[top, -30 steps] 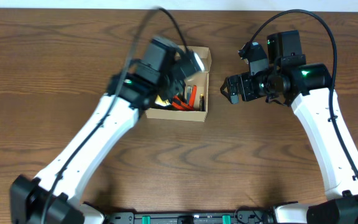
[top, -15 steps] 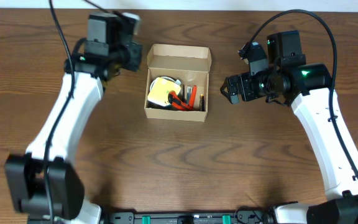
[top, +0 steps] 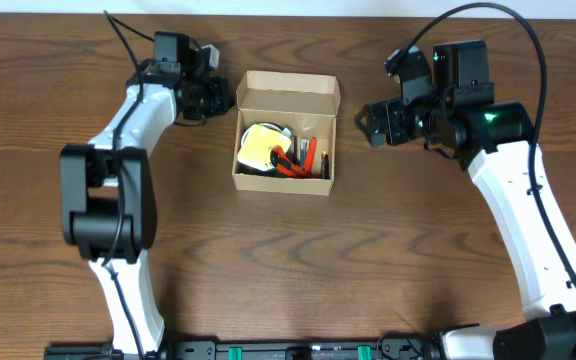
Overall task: Pack container
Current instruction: 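Release the cutter and move both grippers to the box lid, then grip the lid flap with both grippers and swing it closed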
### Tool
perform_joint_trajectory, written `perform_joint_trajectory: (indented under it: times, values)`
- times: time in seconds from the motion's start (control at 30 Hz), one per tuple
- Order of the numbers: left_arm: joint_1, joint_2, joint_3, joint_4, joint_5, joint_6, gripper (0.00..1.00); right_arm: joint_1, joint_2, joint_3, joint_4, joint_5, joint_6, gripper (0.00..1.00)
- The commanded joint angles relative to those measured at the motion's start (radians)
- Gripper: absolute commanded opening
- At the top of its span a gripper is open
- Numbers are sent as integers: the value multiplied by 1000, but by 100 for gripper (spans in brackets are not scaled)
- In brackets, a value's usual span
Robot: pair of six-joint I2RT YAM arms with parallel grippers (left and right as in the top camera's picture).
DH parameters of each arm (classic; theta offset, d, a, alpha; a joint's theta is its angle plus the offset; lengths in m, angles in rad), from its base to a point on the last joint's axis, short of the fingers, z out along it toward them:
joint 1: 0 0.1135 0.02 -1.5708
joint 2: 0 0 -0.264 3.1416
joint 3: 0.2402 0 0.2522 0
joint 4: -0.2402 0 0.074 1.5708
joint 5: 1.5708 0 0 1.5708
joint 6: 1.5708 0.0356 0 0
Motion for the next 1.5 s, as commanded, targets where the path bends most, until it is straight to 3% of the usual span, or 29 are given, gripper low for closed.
perform_joint_trajectory:
  times: [0.0, 0.1, 0.4, 0.6, 1.1, 1.47]
  values:
    - [2, 52, 93, -11, 90, -35, 5, -5, 83, -19, 56, 64, 100, 1]
    - [3, 72, 121, -11, 90, -39, 5, -24, 185, -19, 119, 68, 186, 1]
    - [2, 74, 121, -10, 90, -39, 6, -91, 506, -19, 361, -169, 352, 1]
    - [2, 79, 121, -17, 90, -53, 6, -89, 609, -19, 521, -280, 463, 1]
    - [2, 89, 121, -24, 146, -64, 6, -29, 668, -19, 693, -376, 586, 1]
    - [43, 65, 126, 14, 302, -64, 6, -59, 668, -19, 872, -609, 585, 1]
